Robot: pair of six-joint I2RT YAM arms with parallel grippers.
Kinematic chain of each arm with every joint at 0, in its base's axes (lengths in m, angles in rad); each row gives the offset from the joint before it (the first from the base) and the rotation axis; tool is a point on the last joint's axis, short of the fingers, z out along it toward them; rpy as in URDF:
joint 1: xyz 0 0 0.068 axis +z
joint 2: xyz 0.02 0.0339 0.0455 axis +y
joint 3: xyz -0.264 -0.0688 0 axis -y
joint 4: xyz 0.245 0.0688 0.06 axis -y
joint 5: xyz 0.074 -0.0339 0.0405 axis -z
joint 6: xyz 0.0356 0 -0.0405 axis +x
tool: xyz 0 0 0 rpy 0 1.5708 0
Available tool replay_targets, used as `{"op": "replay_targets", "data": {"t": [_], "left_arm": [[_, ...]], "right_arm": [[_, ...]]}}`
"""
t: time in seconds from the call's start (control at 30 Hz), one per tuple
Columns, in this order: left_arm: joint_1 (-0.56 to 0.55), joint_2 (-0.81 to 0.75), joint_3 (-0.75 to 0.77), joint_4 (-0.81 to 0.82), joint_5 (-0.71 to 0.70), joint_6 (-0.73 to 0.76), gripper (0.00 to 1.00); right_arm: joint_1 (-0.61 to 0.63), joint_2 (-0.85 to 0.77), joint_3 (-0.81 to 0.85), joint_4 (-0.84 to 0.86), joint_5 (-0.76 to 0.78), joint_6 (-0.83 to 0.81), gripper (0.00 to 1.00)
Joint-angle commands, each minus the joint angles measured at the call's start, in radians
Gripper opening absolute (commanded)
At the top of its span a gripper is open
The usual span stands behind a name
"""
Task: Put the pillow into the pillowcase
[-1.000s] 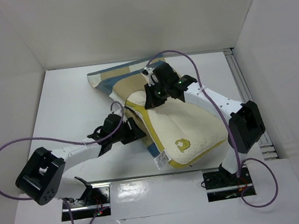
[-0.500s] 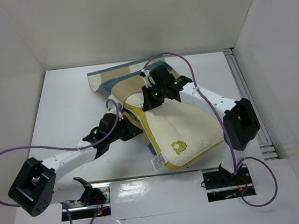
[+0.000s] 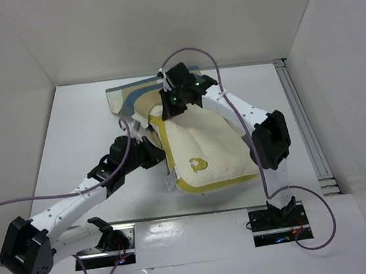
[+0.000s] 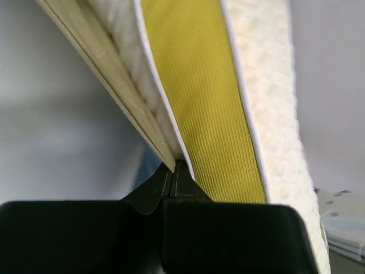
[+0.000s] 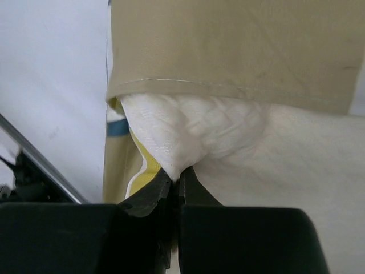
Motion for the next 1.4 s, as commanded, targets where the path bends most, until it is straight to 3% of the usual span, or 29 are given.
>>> {"op": "replay_targets", "data": {"t": [0.0,0.03,0.1,0.2,0.27,0.37,0.43,0.57,0.73,0.83,1.0,1.1,1.17,1.2,1.23,1.3,1.37], "left_arm": [[0.024,-0.097,0.224,0.009,0.148,0.054,0.0],[0.024,-0.108,0.258,0.0,0.161,0.073,0.0],[0.033,-0.134,0.302,-0.024,0.199,0.083,0.0],[0.033,-0.17,0.267,-0.025,0.234,0.083,0.0],[0.033,-0.23,0.153,-0.008,0.26,0.039,0.0],[0.033,-0.337,-0.023,0.003,0.299,-0.02,0.0],[0.033,-0.397,-0.089,0.003,0.317,-0.044,0.0],[0.013,-0.526,-0.171,-0.09,0.326,-0.066,0.0],[0.013,-0.579,-0.158,-0.192,0.314,-0.043,0.0],[0.013,-0.569,-0.132,-0.213,0.296,-0.022,0.0],[0.013,-0.493,-0.073,-0.196,0.306,-0.012,0.0],[0.013,-0.508,0.008,-0.311,0.227,0.02,0.0],[0.013,-0.529,0.076,-0.483,0.15,0.06,0.02],[0.013,-0.53,0.119,-0.553,0.063,0.076,0.09],[0.013,-0.53,0.203,-0.618,0.017,0.09,0.32],[0.013,-0.53,0.277,-0.756,-0.11,0.126,0.67],[0.013,-0.507,0.372,-0.83,-0.193,0.165,0.9]], "right_arm": [[-0.041,-0.042,0.307,0.051,0.156,-0.03,0.0],[-0.03,-0.042,0.388,0.04,0.165,-0.039,0.0],[0.002,-0.051,0.391,0.04,0.166,-0.048,0.0],[0.088,-0.033,0.196,0.101,0.127,-0.048,0.0],[0.102,0.023,0.002,0.169,0.094,-0.004,0.0],[0.093,0.115,-0.105,0.266,0.061,0.06,0.0],[0.081,0.145,-0.119,0.341,0.051,0.091,0.0],[0.071,0.232,0.008,0.341,0.055,0.128,0.0],[0.053,0.266,0.157,0.31,0.086,0.16,0.0],[0.053,0.185,0.171,0.298,0.135,0.16,0.0],[0.12,0.027,-0.026,0.358,0.137,0.151,0.0],[0.177,0.018,-0.173,0.369,0.136,0.13,0.0],[0.203,0.018,-0.232,0.382,0.126,0.129,0.0],[0.203,0.018,-0.258,0.382,0.109,0.129,0.0],[0.203,0.008,-0.289,0.392,0.08,0.129,0.0],[0.203,-0.012,-0.289,0.335,0.08,0.111,0.32],[0.203,-0.072,-0.289,0.277,0.125,0.099,0.57]]}}
